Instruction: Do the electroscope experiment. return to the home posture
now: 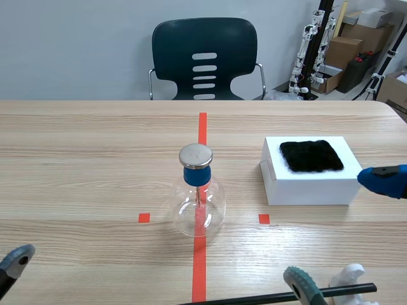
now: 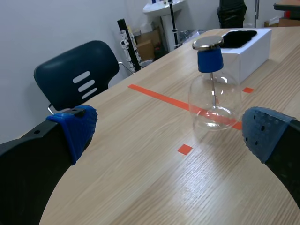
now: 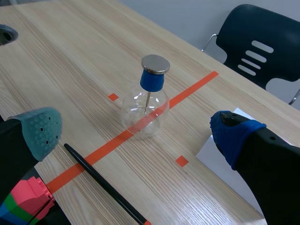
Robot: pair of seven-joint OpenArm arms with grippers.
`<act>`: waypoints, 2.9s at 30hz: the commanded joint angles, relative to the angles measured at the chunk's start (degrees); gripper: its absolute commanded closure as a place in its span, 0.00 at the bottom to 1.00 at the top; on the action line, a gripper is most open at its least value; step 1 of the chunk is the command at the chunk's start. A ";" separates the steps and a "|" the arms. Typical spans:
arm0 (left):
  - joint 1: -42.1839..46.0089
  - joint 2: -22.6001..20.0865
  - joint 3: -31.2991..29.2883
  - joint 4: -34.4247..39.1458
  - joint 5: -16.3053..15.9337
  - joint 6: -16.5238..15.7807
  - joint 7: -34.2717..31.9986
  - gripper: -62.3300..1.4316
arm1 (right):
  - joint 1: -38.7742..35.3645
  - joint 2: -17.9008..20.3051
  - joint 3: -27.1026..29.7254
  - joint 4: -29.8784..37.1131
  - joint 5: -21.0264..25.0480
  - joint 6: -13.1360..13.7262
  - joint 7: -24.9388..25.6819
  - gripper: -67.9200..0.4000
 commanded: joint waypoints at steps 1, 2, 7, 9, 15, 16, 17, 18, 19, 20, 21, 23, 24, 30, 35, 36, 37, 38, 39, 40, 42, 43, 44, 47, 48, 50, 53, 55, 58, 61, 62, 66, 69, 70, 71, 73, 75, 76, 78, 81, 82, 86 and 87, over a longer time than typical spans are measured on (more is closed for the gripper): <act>0.87 -0.35 -1.03 2.40 -1.05 0.09 -0.31 0.00 | -0.11 -0.31 0.42 0.52 1.07 0.04 1.97 0.00; 1.53 -0.57 -1.55 3.45 -1.22 0.07 -0.22 0.00 | -0.11 -0.35 0.42 0.52 1.07 0.04 2.51 0.00; 4.20 -0.76 -4.63 9.03 -2.21 -1.84 3.41 0.00 | 0.07 -0.39 0.44 0.52 1.73 0.02 5.18 0.00; 5.14 -0.79 -5.60 10.84 -2.38 -2.99 4.09 0.00 | 0.07 -0.39 0.44 0.52 1.99 -0.11 5.09 0.00; 7.04 -0.76 -7.76 14.82 -2.58 -4.68 4.87 0.00 | 0.04 -0.35 0.44 0.52 3.61 -5.66 1.68 0.00; 7.28 -0.76 -8.11 15.54 -2.67 -5.01 5.70 0.00 | 0.04 -0.22 0.44 0.52 3.72 -6.56 1.33 0.00; 7.32 -0.79 -8.46 16.28 -2.93 -5.70 6.67 0.00 | 0.04 0.09 0.44 0.52 3.72 -6.93 1.01 0.00; 7.56 -0.76 -8.92 16.90 -3.39 -6.38 7.63 0.00 | 0.07 0.59 0.44 0.52 3.78 -6.93 0.98 0.00; 7.93 -0.76 -9.38 17.64 -3.80 -7.06 8.61 0.00 | 0.07 1.14 0.42 0.52 4.24 -6.93 1.01 0.00; 8.00 -0.79 -9.84 18.40 -3.85 -7.45 9.25 0.00 | 0.04 1.70 0.42 0.52 4.90 -6.93 0.98 0.00; 8.33 -0.79 -10.36 19.15 -3.85 -7.63 9.92 0.00 | 0.04 2.27 0.42 0.52 5.68 -6.93 1.01 0.00; 9.05 -0.76 -11.43 20.57 -3.85 -8.17 10.75 0.00 | 0.04 3.28 0.42 0.52 7.08 -6.93 1.03 0.00; 9.27 -0.76 -12.02 21.24 -3.85 -8.85 11.43 0.00 | 0.04 3.72 0.42 0.52 7.45 -6.93 1.01 0.00; 11.67 -0.76 -14.69 24.72 -4.35 -10.38 12.79 0.00 | 0.04 4.50 0.42 0.52 7.78 -6.88 0.11 0.00; 13.00 -0.74 -15.06 26.77 -4.70 -10.82 12.83 0.00 | 0.04 4.50 0.42 0.52 7.76 -6.88 -1.14 0.00; 13.03 -0.76 -15.06 27.30 -4.72 -10.93 12.83 0.00 | 0.04 4.50 0.42 0.52 7.76 -6.88 -1.38 0.00; 13.07 -0.74 -15.06 27.78 -4.70 -11.23 12.90 0.00 | 0.04 4.50 0.42 0.52 7.76 -6.88 -1.44 0.00; 13.29 -0.76 -15.06 28.24 -4.70 -11.43 13.07 0.00 | 0.04 4.50 0.42 0.52 7.76 -6.88 -1.73 0.00; 13.55 -0.76 -15.06 28.76 -4.74 -11.45 13.14 0.00 | 0.04 4.50 0.42 0.52 7.76 -6.88 -1.92 0.00; 13.68 -0.76 -15.06 29.33 -4.90 -11.45 13.20 0.00 | 0.04 4.50 0.42 0.52 7.76 -6.88 -2.10 0.00; 14.25 -0.74 -15.06 30.10 -5.14 -11.45 13.22 0.00 | 0.04 4.50 0.42 0.52 7.76 -6.88 -2.23 0.00; 14.34 -0.74 -15.06 30.38 -5.27 -11.45 13.22 0.00 | 0.04 4.50 0.42 0.52 7.76 -6.88 -2.23 0.00; 14.47 -0.74 -15.06 30.56 -5.81 -11.47 13.29 0.00 | 0.04 4.50 0.42 0.52 7.76 -6.88 -2.25 0.00; 14.45 -0.61 -15.06 30.71 -10.97 -11.50 16.46 0.00 | 0.04 4.50 0.42 0.52 7.76 -6.91 -2.25 0.00; 14.45 -0.61 -15.06 30.71 -12.24 -11.50 17.31 0.00 | 0.04 4.50 0.42 0.52 7.76 -6.91 -2.29 0.00; 14.45 -0.61 -15.06 30.71 -12.63 -11.72 18.05 0.00 | 0.04 4.50 0.42 0.52 7.76 -6.91 -2.43 0.00; 14.40 -0.61 -15.04 30.71 -12.70 -11.85 18.91 0.00 | 0.04 4.50 0.42 0.52 7.76 -6.91 -2.64 0.00; 14.40 -0.61 -15.04 30.77 -13.31 -11.76 19.65 0.00 | 0.04 4.50 0.42 0.52 7.76 -6.91 -3.10 0.00; 14.40 -0.61 -15.04 30.77 -15.47 -11.37 21.09 0.00 | 0.04 4.50 0.42 0.52 7.76 -6.91 -3.28 0.00; 14.40 -0.61 -15.04 30.82 -17.27 -11.37 22.23 0.00 | 0.04 4.50 0.42 0.52 7.76 -6.91 -3.26 0.00; 14.40 -0.61 -15.04 30.82 -17.31 -11.37 22.23 0.00 | 0.04 4.50 0.42 0.52 7.76 -6.91 -3.26 0.00; 14.43 -0.61 -15.04 30.91 -17.31 -11.37 23.58 0.00 | 0.04 4.50 0.42 0.52 7.76 -6.91 -3.26 0.00; 14.43 -0.61 -15.04 30.91 -17.31 -11.37 23.67 0.00 | 0.04 4.50 0.42 0.52 7.76 -6.91 -3.26 0.00; 14.43 -0.61 -15.04 30.91 -17.31 -11.37 23.67 0.00 | 0.04 4.50 0.42 0.52 7.76 -6.91 -3.26 0.00; 14.43 -0.61 -15.04 30.91 -17.31 -11.37 23.67 0.00 | 0.04 4.50 0.42 0.52 7.76 -6.91 -3.26 0.00; 14.43 -0.61 -15.04 30.91 -17.31 -11.37 23.69 0.00 | 0.04 4.50 0.42 0.52 7.76 -6.91 -3.26 0.00; 14.43 -0.61 -15.04 30.91 -17.31 -11.37 23.69 0.00 | 0.04 4.50 0.42 0.52 7.76 -6.91 -3.26 0.00; 14.43 -0.61 -15.04 30.91 -17.31 -11.37 23.69 0.00 | 0.04 4.50 0.42 0.52 7.76 -6.91 -3.26 0.00; 14.43 -0.61 -15.04 30.91 -17.31 -11.39 23.69 0.00 | 0.04 4.50 0.42 0.52 7.76 -6.91 -3.26 0.00; 14.43 -0.61 -15.04 30.91 -17.31 -11.39 23.69 0.00 | 0.04 4.50 0.42 0.52 7.76 -6.91 -3.26 0.00; 14.43 -0.61 -15.04 30.91 -17.31 -11.39 23.69 0.00 | 0.04 4.50 0.42 0.52 7.76 -6.91 -3.26 0.00; 14.43 -0.61 -14.95 30.91 -17.31 -11.41 23.69 0.00 | 0.04 4.50 0.42 0.52 7.76 -6.91 -3.26 0.00; 14.43 -0.61 -14.95 30.91 -17.31 -11.41 23.69 0.00 | 0.04 4.50 0.42 0.52 7.76 -6.91 -3.26 0.00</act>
